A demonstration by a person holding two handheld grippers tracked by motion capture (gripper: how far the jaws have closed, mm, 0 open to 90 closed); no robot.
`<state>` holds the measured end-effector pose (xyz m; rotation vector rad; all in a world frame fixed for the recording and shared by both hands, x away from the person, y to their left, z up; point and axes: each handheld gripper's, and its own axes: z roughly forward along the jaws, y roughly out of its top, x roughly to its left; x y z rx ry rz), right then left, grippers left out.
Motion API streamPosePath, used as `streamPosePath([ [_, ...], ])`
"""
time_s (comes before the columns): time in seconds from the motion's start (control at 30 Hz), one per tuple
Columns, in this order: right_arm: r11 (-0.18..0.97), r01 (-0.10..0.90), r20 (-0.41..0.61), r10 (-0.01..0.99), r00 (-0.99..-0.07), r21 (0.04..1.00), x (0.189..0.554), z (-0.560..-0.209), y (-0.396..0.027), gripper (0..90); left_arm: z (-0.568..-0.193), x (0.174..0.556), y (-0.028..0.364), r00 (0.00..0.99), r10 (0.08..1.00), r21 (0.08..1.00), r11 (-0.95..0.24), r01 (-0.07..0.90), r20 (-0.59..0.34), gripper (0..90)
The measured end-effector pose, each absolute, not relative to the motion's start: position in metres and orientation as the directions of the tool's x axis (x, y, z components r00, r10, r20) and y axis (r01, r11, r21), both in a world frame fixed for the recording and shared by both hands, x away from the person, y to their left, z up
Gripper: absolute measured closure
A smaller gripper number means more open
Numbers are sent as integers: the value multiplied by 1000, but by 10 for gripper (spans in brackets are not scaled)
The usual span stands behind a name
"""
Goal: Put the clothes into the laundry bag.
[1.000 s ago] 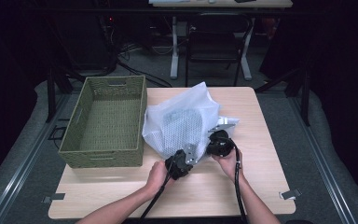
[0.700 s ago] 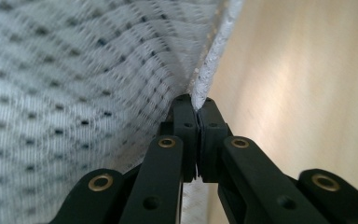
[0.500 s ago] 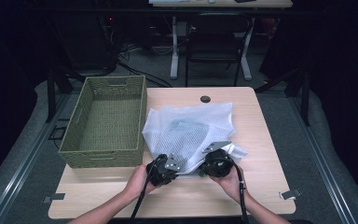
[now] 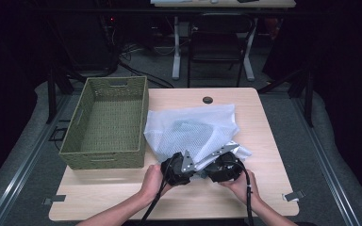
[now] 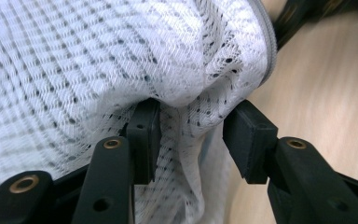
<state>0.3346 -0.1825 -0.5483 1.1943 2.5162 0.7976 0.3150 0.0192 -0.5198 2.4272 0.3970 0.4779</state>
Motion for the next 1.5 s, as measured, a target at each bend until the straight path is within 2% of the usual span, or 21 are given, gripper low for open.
streamPosePath([
  [0.1, 498, 638, 23, 778, -628, 587, 342, -558, -178, 559, -524, 320, 17, 878, 411, 649, -742, 167, 244, 705],
  [0.23, 490, 610, 0, 780, -626, 623, 346, -563, -171, 806, -529, 325, 17, 874, 423, 661, -730, 173, 239, 798],
  [0.3, 465, 603, 17, 783, -622, 649, 347, -562, -171, 838, -529, 326, 19, 880, 422, 673, -718, 178, 217, 826],
  [0.47, 340, 553, 90, 788, -609, 761, 353, -539, -174, 850, -529, 325, 21, 896, 408, 703, -689, 178, 173, 882],
  [0.57, 291, 503, 86, 796, -599, 813, 356, -528, -171, 851, -527, 320, 20, 914, 371, 708, -690, 153, 164, 886],
  [0.7, 306, 444, 17, 808, -589, 842, 366, -529, -164, 852, -530, 316, 19, 937, 327, 702, -696, 152, 121, 890],
  [0.83, 345, 461, -18, 816, -578, 817, 381, -549, -164, 849, -542, 318, 19, 938, 325, 669, -724, 165, 121, 890],
  [0.93, 376, 529, 2, 814, -580, 760, 389, -559, -167, 812, -552, 324, 20, 931, 350, 651, -731, 202, 105, 888],
  [0.97, 382, 550, 17, 810, -586, 742, 388, -558, -169, 766, -553, 325, 21, 926, 359, 647, -734, 206, 113, 887],
  [1.07, 391, 614, 67, 806, -588, 685, 384, -550, -180, 550, -553, 329, 25, 914, 396, 673, -701, 237, 91, 885],
  [1.13, 403, 630, 82, 798, -597, 664, 378, -543, -190, 486, -552, 330, 26, 913, 400, 680, -693, 239, 87, 883],
  [1.17, 396, 629, 87, 799, -595, 669, 372, -538, -197, 484, -551, 329, 26, 913, 398, 683, -691, 237, 86, 883],
  [1.27, 427, 597, 38, 792, -609, 679, 359, -528, -214, 471, -546, 327, 25, 915, 393, 694, -684, 227, 88, 882],
  [1.33, 452, 546, -44, 796, -603, 705, 352, -520, -219, 464, -542, 326, 24, 915, 394, 713, -666, 219, 86, 882],
  [1.5, 564, 425, -202, 738, -644, 708, 352, -509, -208, 387, -533, 328, 20, 916, 391, 739, -641, 206, 84, 880],
])
